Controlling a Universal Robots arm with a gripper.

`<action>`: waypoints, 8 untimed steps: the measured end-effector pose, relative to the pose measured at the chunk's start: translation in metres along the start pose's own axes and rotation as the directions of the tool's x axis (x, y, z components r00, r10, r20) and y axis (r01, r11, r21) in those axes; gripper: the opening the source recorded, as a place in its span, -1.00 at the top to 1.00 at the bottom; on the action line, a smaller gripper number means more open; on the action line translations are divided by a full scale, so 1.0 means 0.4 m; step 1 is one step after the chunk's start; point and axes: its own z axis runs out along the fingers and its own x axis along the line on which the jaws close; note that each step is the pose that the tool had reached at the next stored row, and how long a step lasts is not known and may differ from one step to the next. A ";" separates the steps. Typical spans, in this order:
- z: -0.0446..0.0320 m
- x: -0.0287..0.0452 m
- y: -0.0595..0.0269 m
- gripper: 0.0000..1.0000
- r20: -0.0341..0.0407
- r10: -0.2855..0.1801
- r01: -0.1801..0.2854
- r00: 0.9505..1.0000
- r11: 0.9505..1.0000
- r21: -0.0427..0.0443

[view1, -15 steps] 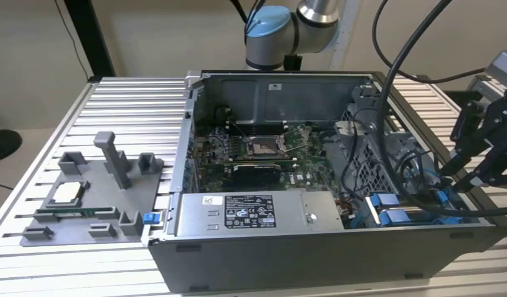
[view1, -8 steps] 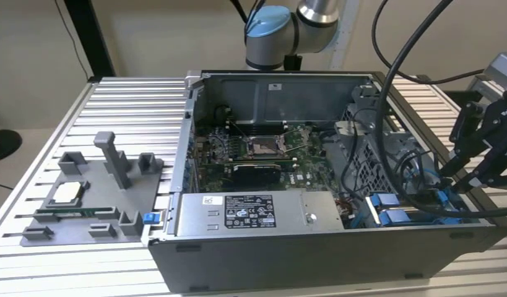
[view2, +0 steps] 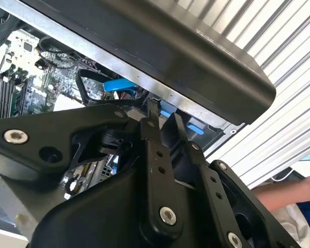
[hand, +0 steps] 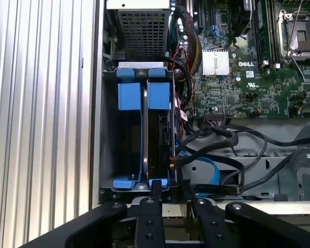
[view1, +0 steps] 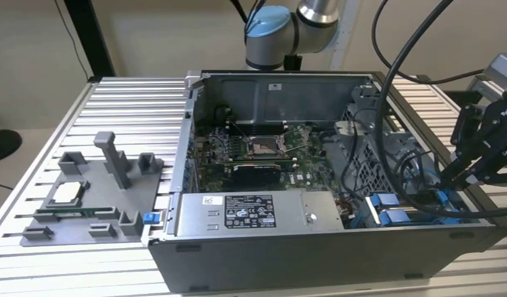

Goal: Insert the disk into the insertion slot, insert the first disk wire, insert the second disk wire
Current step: 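Insert the second disk wire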

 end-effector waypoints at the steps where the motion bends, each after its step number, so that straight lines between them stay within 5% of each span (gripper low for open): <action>1: 0.000 0.000 0.000 -1.00 0.001 0.000 0.000 1.000 1.000 0.000; 8: 0.003 0.000 -0.001 -1.00 0.013 -0.003 0.003 1.000 1.000 -0.001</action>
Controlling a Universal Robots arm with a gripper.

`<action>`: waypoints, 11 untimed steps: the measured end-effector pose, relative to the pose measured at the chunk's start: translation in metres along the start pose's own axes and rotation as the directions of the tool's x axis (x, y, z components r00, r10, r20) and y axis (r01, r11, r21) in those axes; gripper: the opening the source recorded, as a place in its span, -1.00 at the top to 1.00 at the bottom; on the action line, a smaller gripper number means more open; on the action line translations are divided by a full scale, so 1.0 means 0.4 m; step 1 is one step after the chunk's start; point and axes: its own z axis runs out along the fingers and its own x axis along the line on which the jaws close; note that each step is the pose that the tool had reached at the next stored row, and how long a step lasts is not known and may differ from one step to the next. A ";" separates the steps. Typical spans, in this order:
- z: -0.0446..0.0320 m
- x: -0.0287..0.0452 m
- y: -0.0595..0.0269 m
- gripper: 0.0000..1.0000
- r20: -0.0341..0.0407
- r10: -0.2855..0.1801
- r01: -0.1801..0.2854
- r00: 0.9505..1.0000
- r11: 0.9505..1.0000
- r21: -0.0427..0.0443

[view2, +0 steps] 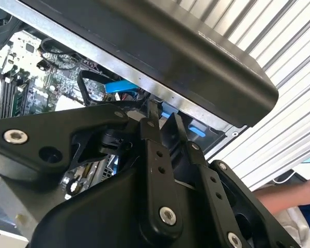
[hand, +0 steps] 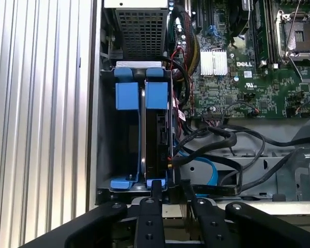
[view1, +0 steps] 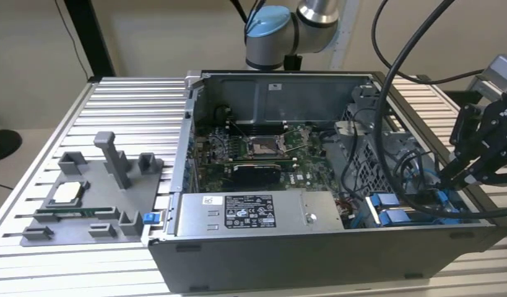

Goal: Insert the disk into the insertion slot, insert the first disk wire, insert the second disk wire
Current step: 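Insert the second disk wire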

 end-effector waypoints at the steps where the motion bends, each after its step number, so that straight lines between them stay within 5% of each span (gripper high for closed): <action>1: 0.000 0.000 0.000 -1.00 0.001 0.000 0.000 1.000 1.000 0.000; 2: 0.000 0.000 0.000 -1.00 0.002 0.000 0.000 1.000 1.000 0.000; 3: 0.000 0.000 0.000 1.00 0.002 0.000 0.000 1.000 1.000 0.000; 11: -0.002 0.000 0.001 1.00 0.003 -0.001 0.001 1.000 1.000 0.000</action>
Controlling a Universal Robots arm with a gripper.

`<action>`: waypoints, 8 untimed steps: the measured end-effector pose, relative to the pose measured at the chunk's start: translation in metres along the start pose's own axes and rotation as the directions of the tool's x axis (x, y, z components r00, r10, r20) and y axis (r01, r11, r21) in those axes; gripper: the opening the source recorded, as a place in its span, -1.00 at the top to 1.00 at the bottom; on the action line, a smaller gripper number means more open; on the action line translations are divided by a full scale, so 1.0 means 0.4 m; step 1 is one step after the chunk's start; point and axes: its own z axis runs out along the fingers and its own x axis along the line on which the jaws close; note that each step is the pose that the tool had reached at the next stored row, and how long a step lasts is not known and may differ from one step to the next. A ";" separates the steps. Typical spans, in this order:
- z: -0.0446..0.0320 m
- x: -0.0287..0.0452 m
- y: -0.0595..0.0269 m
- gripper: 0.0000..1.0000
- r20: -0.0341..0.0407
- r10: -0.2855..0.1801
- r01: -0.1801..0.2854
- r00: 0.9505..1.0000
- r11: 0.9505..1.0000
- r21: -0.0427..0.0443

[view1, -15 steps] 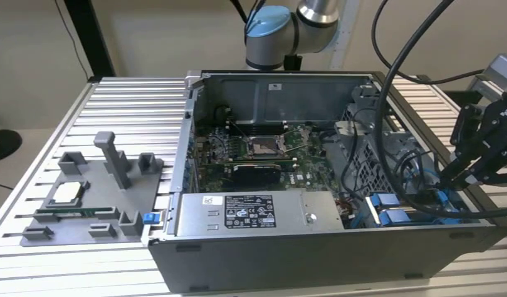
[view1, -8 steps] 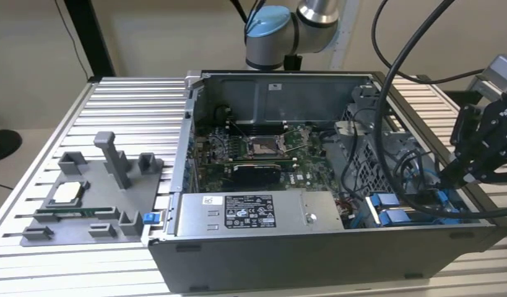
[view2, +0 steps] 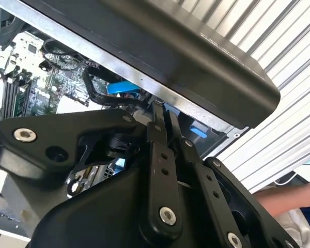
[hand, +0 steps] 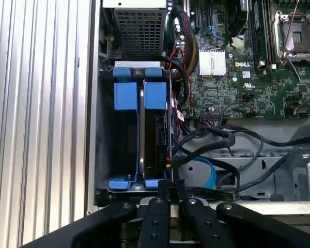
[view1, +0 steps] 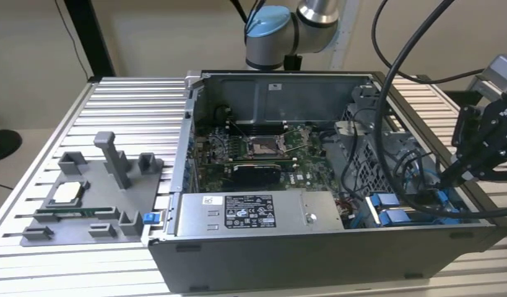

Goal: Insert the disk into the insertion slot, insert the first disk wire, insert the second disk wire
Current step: 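Insert the second disk wire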

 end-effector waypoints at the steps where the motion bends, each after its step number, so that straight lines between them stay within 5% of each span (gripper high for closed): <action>1: -0.005 0.000 0.001 1.00 0.000 0.000 0.000 1.000 1.000 0.000; 8: -0.039 0.000 0.038 1.00 0.008 -0.002 0.002 1.000 1.000 0.000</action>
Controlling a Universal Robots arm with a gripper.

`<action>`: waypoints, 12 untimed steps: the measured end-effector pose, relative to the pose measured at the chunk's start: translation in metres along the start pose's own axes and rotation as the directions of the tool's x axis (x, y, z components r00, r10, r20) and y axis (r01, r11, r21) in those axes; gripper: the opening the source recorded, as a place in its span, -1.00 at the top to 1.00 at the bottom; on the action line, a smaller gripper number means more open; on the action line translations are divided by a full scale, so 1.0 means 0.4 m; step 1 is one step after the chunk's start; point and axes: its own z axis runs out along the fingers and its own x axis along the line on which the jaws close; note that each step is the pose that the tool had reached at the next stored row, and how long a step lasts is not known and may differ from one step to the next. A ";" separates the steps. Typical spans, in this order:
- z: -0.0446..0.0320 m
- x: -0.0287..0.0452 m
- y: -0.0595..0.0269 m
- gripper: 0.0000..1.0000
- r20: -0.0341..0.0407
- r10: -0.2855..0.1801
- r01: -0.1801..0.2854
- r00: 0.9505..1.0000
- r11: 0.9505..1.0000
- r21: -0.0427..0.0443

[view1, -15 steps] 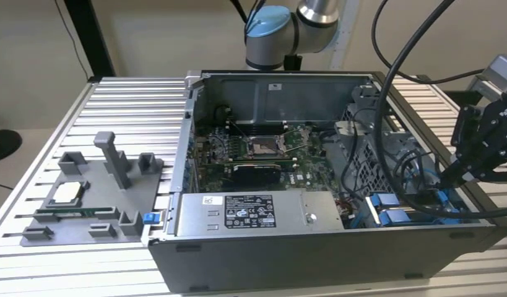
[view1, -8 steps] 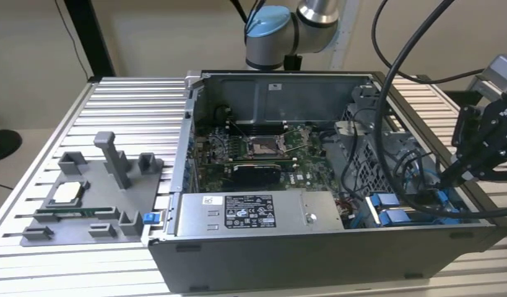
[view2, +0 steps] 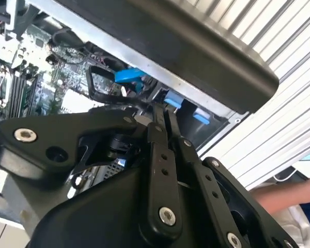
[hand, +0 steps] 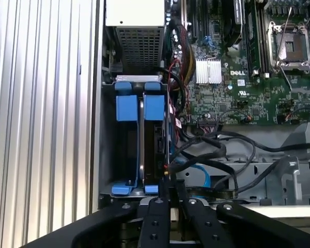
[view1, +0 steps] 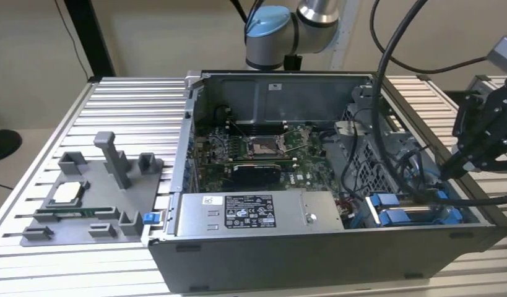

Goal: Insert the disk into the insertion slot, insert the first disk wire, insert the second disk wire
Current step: 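Insert the second disk wire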

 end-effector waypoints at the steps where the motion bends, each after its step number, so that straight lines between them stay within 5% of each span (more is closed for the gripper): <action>1: -0.003 0.000 0.009 1.00 0.001 0.000 0.000 1.000 1.000 0.000; 7: -0.011 0.002 0.064 1.00 0.005 -0.001 0.001 1.000 1.000 0.005; 12: 0.001 0.005 0.116 1.00 0.006 -0.002 0.002 1.000 1.000 0.026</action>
